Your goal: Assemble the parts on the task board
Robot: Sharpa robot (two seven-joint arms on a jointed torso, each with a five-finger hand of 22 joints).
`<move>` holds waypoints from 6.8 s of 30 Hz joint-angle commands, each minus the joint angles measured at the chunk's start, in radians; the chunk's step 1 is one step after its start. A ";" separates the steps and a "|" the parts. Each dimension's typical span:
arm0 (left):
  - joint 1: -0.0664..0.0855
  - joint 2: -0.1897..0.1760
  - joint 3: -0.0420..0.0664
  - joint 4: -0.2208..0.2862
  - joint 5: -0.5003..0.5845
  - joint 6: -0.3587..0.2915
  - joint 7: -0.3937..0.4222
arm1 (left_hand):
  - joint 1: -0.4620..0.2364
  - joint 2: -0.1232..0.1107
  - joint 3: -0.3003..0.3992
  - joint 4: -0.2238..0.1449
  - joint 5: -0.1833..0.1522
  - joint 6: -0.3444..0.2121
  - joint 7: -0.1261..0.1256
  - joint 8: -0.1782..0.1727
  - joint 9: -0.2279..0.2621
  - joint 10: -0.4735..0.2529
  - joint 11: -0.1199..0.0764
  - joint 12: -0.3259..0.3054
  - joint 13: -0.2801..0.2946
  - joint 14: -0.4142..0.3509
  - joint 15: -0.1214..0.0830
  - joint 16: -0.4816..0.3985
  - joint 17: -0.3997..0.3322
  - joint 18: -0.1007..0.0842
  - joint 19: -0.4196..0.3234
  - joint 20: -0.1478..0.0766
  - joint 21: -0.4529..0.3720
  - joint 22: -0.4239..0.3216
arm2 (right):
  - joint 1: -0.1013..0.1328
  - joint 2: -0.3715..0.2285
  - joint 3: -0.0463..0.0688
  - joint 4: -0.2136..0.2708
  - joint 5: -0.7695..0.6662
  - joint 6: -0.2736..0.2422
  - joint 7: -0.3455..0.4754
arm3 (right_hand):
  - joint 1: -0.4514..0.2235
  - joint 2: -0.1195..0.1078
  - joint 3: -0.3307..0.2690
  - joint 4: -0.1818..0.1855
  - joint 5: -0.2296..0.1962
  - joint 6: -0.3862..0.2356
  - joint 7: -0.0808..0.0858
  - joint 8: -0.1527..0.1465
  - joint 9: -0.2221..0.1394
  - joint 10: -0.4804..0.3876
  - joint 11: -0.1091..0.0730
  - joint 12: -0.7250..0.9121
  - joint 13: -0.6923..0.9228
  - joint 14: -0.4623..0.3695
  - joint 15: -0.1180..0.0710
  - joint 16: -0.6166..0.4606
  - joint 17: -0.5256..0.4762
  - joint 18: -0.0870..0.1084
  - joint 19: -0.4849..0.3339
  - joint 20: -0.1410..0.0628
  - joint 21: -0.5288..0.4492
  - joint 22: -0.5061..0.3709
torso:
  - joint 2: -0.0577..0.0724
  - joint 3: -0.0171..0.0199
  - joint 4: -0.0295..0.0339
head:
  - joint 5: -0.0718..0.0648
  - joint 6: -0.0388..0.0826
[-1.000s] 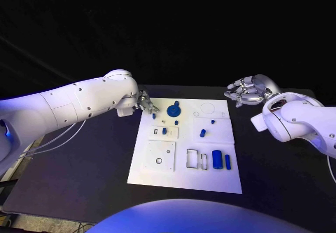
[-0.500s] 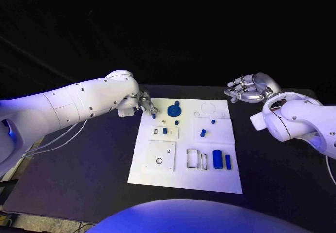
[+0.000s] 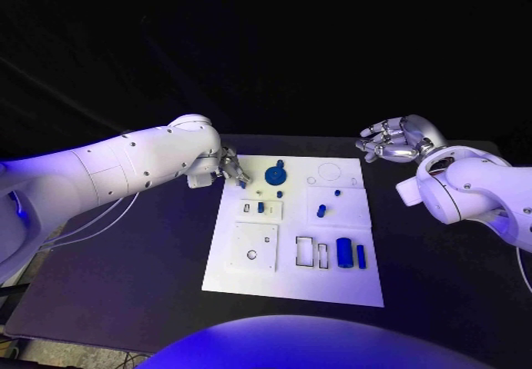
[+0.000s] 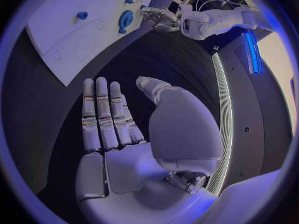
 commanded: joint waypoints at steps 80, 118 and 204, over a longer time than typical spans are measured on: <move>-0.088 -0.194 0.005 0.386 -0.054 -0.172 -0.036 | 0.026 -0.009 0.521 -0.163 -0.375 0.003 -0.035 0.246 0.234 0.038 -0.031 0.065 0.045 0.108 -0.019 0.004 0.263 -0.001 0.018 -0.018 -0.011 0.147 | -0.022 0.002 -0.001 -0.012 -0.014 0.023 0.006 | -0.021 -0.002 -0.005 -0.018 0.010 -0.005 0.033 0.006 -0.007 -0.036 0.035 -0.010 -0.031 -0.016 0.015 -0.045 -0.012 0.010 -0.008 0.017 -0.034 -0.040 | -0.001 -0.0001 0.0004 | 0.013 0.000; -0.090 -0.195 0.005 0.398 -0.066 -0.150 -0.048 | 0.020 -0.010 0.524 -0.165 -0.377 0.009 -0.037 0.255 0.238 0.038 -0.033 0.062 0.040 0.108 -0.020 0.004 0.263 -0.001 0.017 -0.019 -0.013 0.146 | -0.026 0.003 -0.002 -0.015 -0.014 0.024 0.005 | -0.023 -0.001 -0.006 -0.020 0.011 -0.006 0.033 0.006 -0.008 -0.036 0.035 -0.010 -0.035 -0.017 0.016 -0.049 -0.013 0.010 -0.009 0.018 -0.037 -0.045 | 0.000 0.0003 0.0001 | 0.015 0.000; -0.090 -0.194 0.006 0.362 -0.044 -0.172 -0.051 | -0.182 -0.037 0.170 0.007 -0.397 0.029 -0.048 0.255 0.211 0.034 -0.041 0.053 0.018 0.108 -0.028 0.004 0.263 -0.003 0.026 -0.027 -0.024 0.163 | -0.033 0.002 -0.002 -0.017 -0.013 0.038 0.001 | -0.050 0.003 -0.035 -0.017 0.014 -0.014 0.039 0.008 -0.014 -0.043 0.041 -0.003 -0.057 -0.037 0.026 -0.084 -0.024 0.009 -0.017 0.028 -0.065 -0.082 | 0.000 -0.0007 0.0004 | 0.010 0.000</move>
